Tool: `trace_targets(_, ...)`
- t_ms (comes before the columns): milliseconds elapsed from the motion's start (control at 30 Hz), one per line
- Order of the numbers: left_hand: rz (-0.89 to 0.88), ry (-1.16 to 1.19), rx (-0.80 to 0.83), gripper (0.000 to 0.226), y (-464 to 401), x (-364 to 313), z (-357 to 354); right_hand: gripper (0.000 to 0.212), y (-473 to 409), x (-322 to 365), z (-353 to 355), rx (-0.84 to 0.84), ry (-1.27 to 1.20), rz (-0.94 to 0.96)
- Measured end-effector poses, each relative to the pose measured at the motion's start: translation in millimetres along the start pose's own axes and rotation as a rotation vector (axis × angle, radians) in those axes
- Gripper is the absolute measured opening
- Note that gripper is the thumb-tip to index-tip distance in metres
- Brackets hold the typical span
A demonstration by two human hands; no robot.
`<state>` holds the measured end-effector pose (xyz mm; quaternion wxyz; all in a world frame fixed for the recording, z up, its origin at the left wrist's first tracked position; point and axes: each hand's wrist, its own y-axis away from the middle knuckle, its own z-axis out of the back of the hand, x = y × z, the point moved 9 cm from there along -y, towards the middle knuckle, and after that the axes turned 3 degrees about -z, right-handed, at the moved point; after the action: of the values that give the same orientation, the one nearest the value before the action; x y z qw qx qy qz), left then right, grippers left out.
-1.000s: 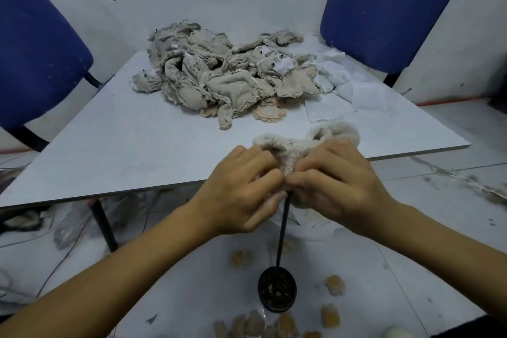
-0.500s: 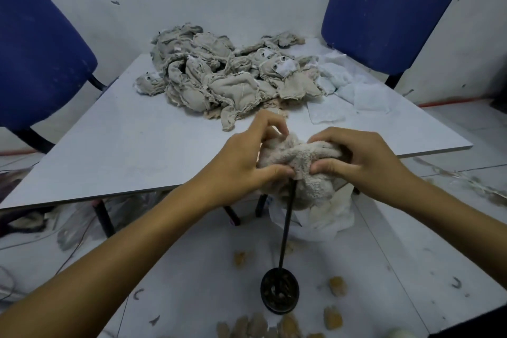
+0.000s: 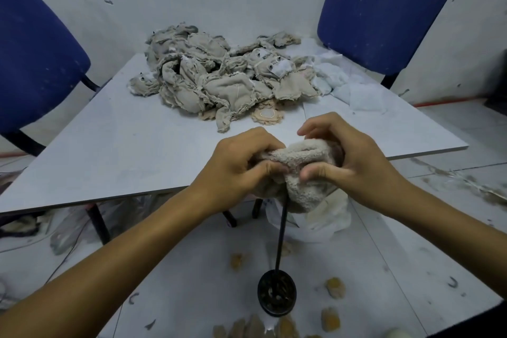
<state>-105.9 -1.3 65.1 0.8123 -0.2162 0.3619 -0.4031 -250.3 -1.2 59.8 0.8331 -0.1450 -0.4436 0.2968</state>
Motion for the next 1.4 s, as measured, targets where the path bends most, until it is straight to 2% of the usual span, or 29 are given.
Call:
trace_targets(67,-0.044,-0.03,-0.058,0.011,2,-2,5,0.041,1,3,10,-0.079,0.002,0.047)
trace_targets(133,-0.032,-0.055,0.047,0.011,8,3,-9,0.033,3,3,6,-0.07,0.071,0.077)
trace_targets(233,0.136,-0.014,0.261,0.012,21,24,-37,0.036,4,-4,-19,0.031,0.128,0.048)
trace_targets(300,0.147,0.002,0.275,0.006,21,28,-37,0.041,1,-7,-24,0.054,0.133,0.051)
trace_targets(367,0.139,0.051,0.298,0.01,21,25,-38,0.041,1,-11,-21,0.06,0.132,0.046)
trace_targets(433,0.16,0.129,0.251,0.013,20,21,-35,0.039,3,-12,-14,0.024,0.133,0.058)
trace_targets(533,0.102,0.141,-0.015,0.02,8,9,-13,0.038,8,-5,0,-0.132,0.117,0.113)
trace_targets(567,0.068,0.101,-0.049,0.019,4,4,-8,0.034,10,-5,1,-0.162,0.117,0.123)
trace_targets(633,0.037,-0.017,0.048,0.014,2,3,-14,0.026,12,-12,-12,-0.106,0.126,0.078)
trace_targets(733,0.144,-0.05,0.298,0.025,17,20,-38,0.016,17,-33,-44,0.068,0.087,-0.052)
trace_targets(833,0.106,-0.05,0.318,0.03,19,18,-39,0.02,19,-32,-43,0.082,0.159,-0.006)
trace_targets(933,0.173,0.021,0.326,0.032,20,21,-40,0.032,18,-26,-37,0.077,0.175,0.008)
trace_targets(1000,0.2,0.08,0.284,0.024,19,21,-38,0.025,18,-20,-33,0.034,0.186,0.009)
trace_targets(1100,0.192,0.26,0.027,0.002,10,18,-16,0.014,16,-9,-1,-0.223,-0.036,0.001)
trace_targets(1167,0.216,0.328,-0.019,0.012,8,19,-12,0.016,12,6,18,-0.327,-0.093,0.064)
trace_targets(1233,0.241,0.232,0.145,0.006,13,24,-26,0.022,6,19,10,-0.242,0.01,0.12)
trace_targets(1300,0.272,0.096,0.335,0.017,22,29,-44,0.03,5,12,-15,-0.078,0.122,0.06)
trace_targets(1333,0.29,0.065,0.383,0.027,26,32,-48,0.033,5,3,-24,-0.03,0.129,-0.008)
trace_targets(1400,0.299,0.106,0.342,0.039,27,29,-47,0.033,9,-11,-33,0.023,0.075,-0.099)
